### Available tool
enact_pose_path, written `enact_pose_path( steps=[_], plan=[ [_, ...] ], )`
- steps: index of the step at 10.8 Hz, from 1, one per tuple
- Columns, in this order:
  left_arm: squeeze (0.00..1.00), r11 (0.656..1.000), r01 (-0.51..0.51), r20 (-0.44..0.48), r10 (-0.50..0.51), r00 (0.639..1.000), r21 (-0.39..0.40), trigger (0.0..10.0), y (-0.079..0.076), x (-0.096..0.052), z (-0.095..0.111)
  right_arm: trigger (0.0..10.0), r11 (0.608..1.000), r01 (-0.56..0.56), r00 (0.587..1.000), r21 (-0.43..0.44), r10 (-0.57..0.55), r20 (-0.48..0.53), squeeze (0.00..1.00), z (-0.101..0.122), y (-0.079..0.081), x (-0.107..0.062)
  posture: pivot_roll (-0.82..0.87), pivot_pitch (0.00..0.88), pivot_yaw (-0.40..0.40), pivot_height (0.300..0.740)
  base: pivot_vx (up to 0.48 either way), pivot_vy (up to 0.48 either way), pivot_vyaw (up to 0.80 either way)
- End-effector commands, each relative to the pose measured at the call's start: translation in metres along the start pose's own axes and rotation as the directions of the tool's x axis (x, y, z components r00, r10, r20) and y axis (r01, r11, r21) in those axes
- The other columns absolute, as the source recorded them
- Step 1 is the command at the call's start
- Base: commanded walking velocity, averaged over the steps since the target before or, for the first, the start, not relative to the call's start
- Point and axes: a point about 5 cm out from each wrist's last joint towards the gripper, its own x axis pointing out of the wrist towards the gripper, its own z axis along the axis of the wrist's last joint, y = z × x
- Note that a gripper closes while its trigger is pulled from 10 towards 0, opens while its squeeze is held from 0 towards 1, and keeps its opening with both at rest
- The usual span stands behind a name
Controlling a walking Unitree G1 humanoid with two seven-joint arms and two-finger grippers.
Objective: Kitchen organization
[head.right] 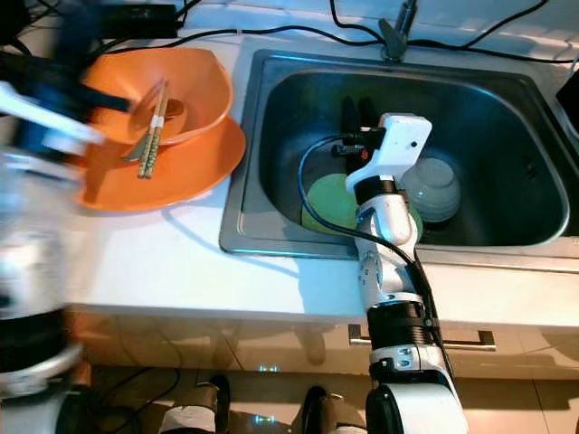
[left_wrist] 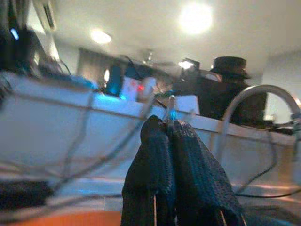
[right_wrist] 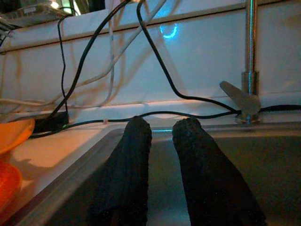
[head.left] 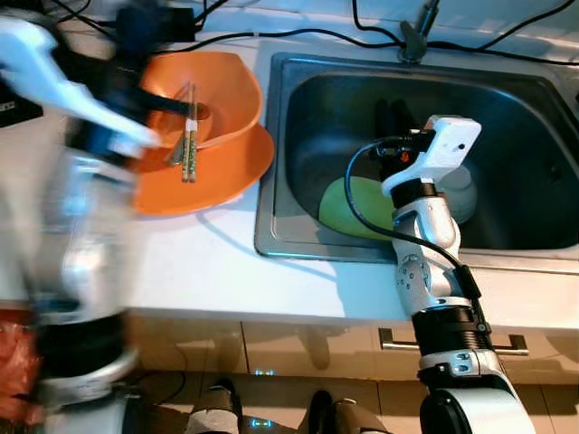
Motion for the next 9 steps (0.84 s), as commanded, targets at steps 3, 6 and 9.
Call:
enact_pose_path(
  steps=[3,6,9],
  plan=[
    [0.0,0.971,0.052,0.014,-0.05,0.999,-0.232,10.0,-0.026,0.01,-0.012,10.0,0.999,0.016,0.999,0.028,-0.015,-0.053,0.0,-0.014,-0.002,-0.011,0.19,0.204,-0.034,0.74,0.0,0.0,0.0],
    [0.0,0.924,0.09,0.004,-0.095,0.995,-0.372,10.0,-0.045,0.012,-0.023,10.0,0.999,0.004,0.998,0.054,-0.001,-0.06,0.0,-0.014,0.001,-0.011,0.18,0.202,-0.035,0.74,0.0,0.0,0.0],
    [0.0,0.904,0.115,-0.049,-0.148,0.988,-0.411,10.0,-0.053,0.004,-0.033,10.0,0.996,-0.021,0.997,0.084,0.027,-0.068,0.0,-0.015,0.004,-0.01,0.18,0.202,-0.04,0.74,0.0,0.0,0.0]
  ],
)
